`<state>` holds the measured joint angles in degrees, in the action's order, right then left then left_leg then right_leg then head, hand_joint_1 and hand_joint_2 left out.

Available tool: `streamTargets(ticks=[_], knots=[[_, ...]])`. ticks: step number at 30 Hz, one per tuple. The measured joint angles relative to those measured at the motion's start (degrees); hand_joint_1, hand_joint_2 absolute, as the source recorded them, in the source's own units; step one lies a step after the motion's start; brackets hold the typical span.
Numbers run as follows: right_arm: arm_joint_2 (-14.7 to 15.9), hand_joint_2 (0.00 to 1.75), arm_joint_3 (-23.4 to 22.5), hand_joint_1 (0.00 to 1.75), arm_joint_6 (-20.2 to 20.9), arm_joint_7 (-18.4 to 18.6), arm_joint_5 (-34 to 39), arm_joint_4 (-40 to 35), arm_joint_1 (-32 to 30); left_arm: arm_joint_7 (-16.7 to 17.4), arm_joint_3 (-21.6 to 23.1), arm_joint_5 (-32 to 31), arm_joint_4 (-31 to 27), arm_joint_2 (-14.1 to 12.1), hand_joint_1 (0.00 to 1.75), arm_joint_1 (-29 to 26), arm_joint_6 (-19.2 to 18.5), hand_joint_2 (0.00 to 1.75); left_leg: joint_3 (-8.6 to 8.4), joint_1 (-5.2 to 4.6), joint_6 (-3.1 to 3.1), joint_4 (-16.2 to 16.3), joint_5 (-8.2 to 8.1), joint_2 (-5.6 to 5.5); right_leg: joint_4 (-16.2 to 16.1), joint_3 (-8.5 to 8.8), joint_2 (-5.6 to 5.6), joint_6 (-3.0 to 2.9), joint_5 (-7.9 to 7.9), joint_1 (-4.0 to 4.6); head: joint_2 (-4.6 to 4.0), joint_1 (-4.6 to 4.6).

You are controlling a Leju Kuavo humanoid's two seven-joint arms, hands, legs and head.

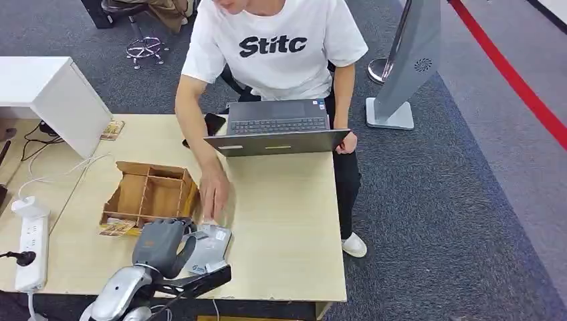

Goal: Pass the card to the sensor for recognition and then transmit it.

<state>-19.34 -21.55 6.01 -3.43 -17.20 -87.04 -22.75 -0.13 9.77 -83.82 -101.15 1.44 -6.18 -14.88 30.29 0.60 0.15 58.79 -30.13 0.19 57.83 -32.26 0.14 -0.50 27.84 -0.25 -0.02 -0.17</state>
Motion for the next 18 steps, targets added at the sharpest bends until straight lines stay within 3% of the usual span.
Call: streamTargets(ticks=[10, 15, 18], knots=[[0.0, 1.75, 0.0, 0.0, 0.4, -0.2, -0.1, 0.4, 0.4, 0.1, 0.0, -0.5, 0.5, 0.0, 1.75, 0.0, -0.7, 1.75, 0.02, 0.0, 0.0, 0.0, 0.0, 0.0, 0.0, 0.0, -0.01, 0.0, 0.0, 0.0, 0.0, 0.0], [0.0, 1.75, -0.4, 0.0, 2.6, -0.7, -2.7, 1.0, 1.6, 0.1, 0.0, 0.4, 1.3, 0.0, 1.75, -0.6, -6.0, 1.75, 0.02, 0.0, 0.0, 0.0, 0.0, 0.01, 0.0, 0.0, 0.01, 0.0, 0.0, 0.0, 0.0, -0.02], [0.0, 1.75, -1.0, 0.0, 3.4, -0.9, -3.5, 1.7, 2.7, 0.1, 0.0, 0.6, 1.7, 0.0, 1.75, -1.6, -6.6, 1.75, 0.01, 0.0, 0.0, 0.0, 0.0, 0.01, 0.0, -0.01, 0.01, 0.0, 0.0, 0.0, 0.0, 0.0]])
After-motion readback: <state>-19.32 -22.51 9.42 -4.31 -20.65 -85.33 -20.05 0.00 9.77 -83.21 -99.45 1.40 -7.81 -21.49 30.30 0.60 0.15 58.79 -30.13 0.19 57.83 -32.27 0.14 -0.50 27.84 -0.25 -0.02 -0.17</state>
